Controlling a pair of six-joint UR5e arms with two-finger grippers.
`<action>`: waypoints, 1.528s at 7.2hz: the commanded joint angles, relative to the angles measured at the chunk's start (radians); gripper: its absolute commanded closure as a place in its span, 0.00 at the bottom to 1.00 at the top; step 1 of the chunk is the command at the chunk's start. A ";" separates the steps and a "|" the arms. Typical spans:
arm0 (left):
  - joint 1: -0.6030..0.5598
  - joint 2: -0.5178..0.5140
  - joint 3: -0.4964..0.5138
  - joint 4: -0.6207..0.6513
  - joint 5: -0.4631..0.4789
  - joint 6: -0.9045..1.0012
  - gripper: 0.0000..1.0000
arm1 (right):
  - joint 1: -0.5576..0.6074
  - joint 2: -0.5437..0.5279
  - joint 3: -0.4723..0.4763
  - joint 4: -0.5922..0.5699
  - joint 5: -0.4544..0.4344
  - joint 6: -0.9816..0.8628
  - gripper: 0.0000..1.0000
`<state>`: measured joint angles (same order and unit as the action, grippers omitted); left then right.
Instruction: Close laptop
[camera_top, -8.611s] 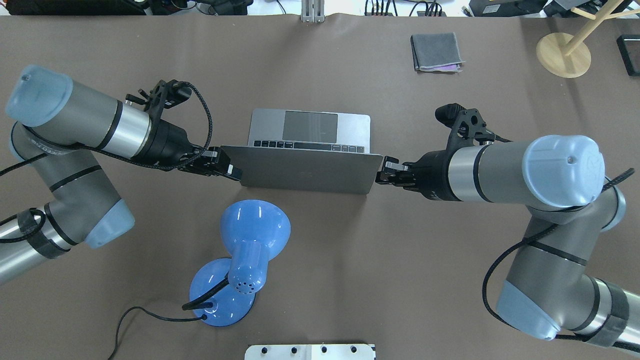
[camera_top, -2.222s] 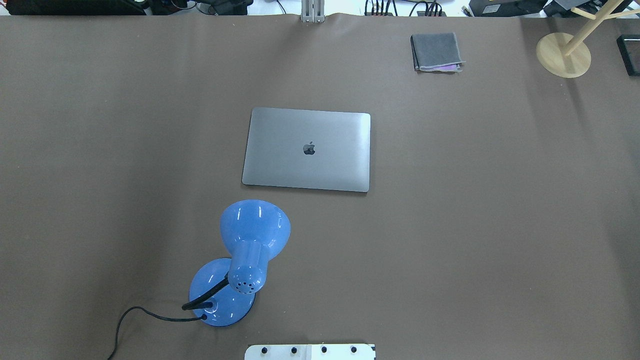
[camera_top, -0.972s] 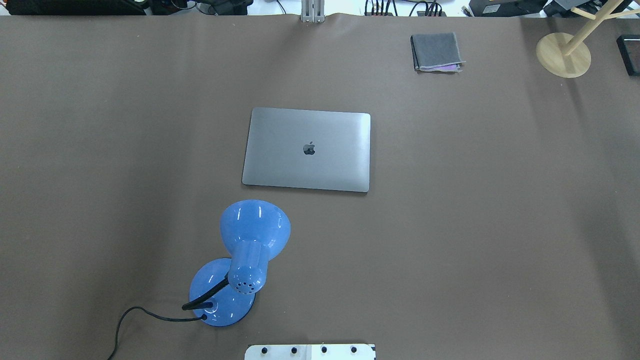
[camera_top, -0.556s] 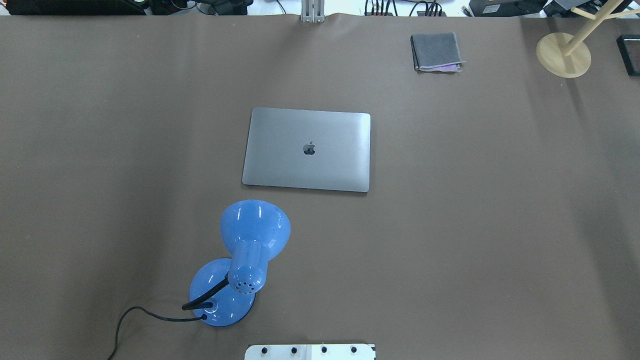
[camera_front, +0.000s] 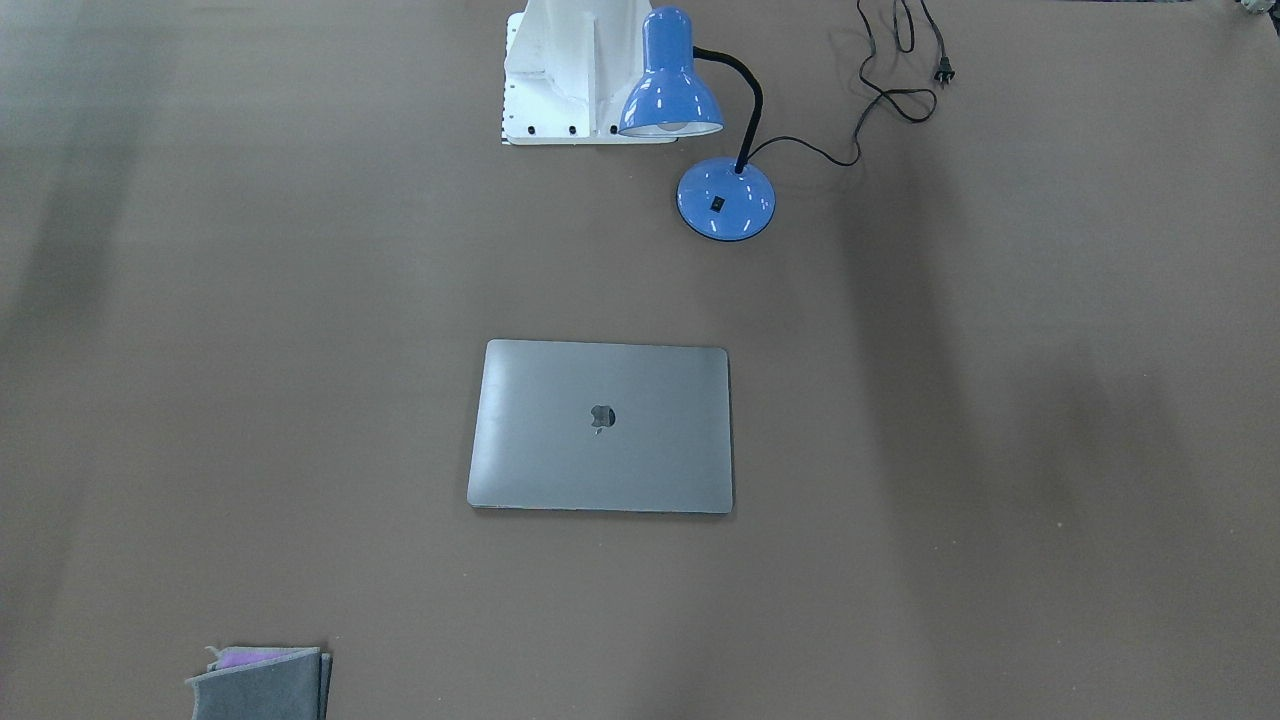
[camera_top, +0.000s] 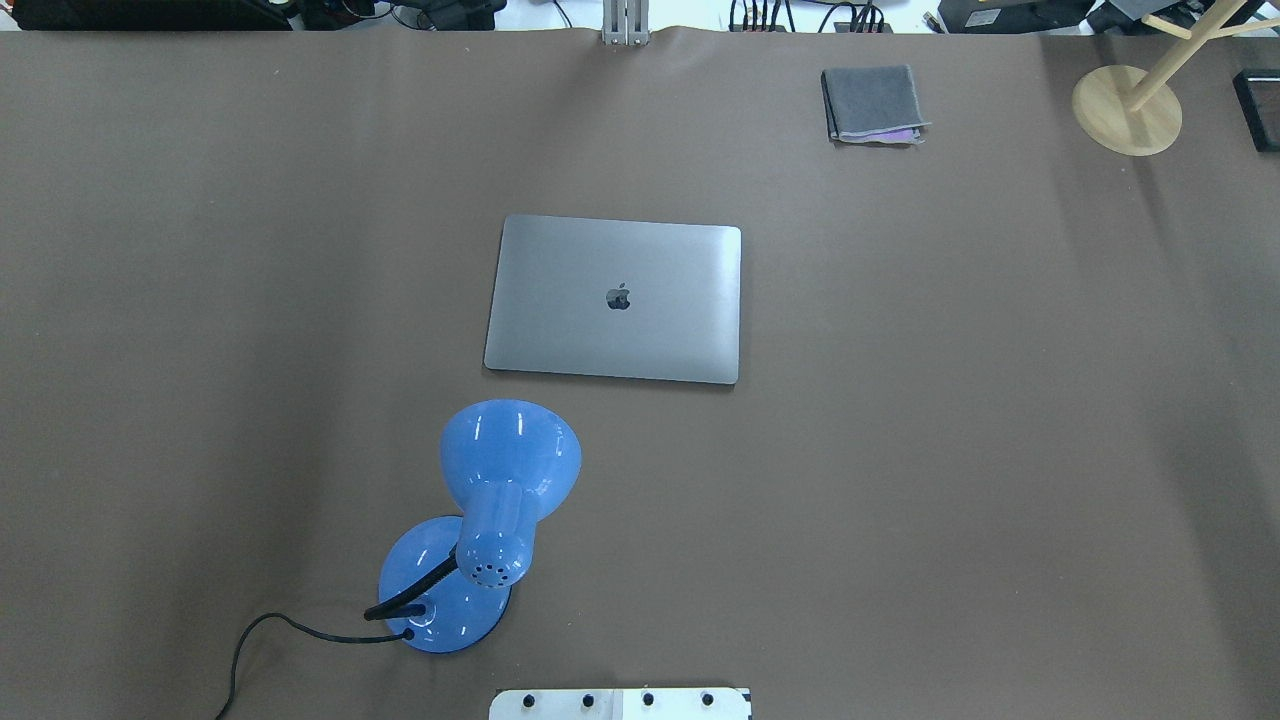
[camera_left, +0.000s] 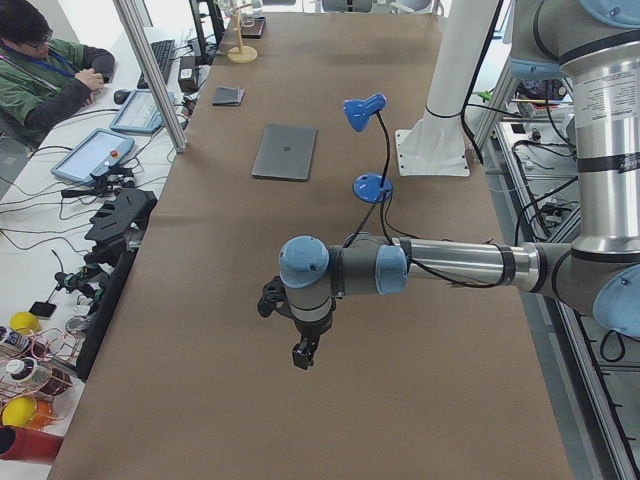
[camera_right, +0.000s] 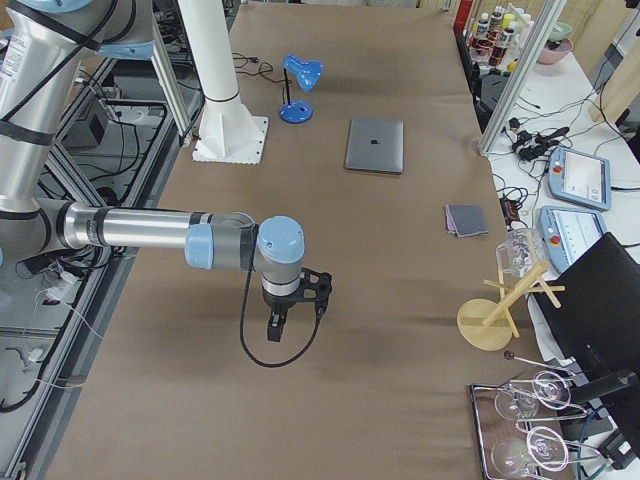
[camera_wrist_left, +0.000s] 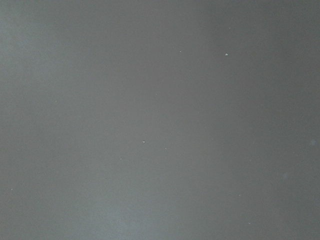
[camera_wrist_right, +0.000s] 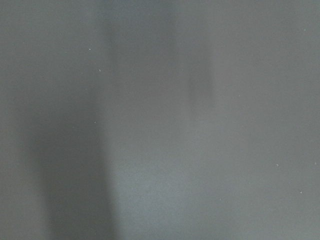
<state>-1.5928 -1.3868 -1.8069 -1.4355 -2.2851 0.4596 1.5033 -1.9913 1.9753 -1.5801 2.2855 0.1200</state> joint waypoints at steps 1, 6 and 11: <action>-0.001 0.005 -0.008 0.000 -0.002 0.001 0.01 | 0.000 0.000 0.002 0.002 0.003 0.000 0.00; 0.001 0.009 -0.014 0.000 -0.002 -0.006 0.01 | 0.000 0.003 -0.009 0.003 -0.001 0.000 0.00; -0.001 0.022 -0.016 -0.002 0.000 -0.004 0.01 | 0.000 0.002 -0.009 0.002 0.005 0.000 0.00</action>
<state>-1.5932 -1.3657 -1.8213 -1.4374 -2.2862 0.4544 1.5033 -1.9876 1.9659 -1.5786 2.2896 0.1197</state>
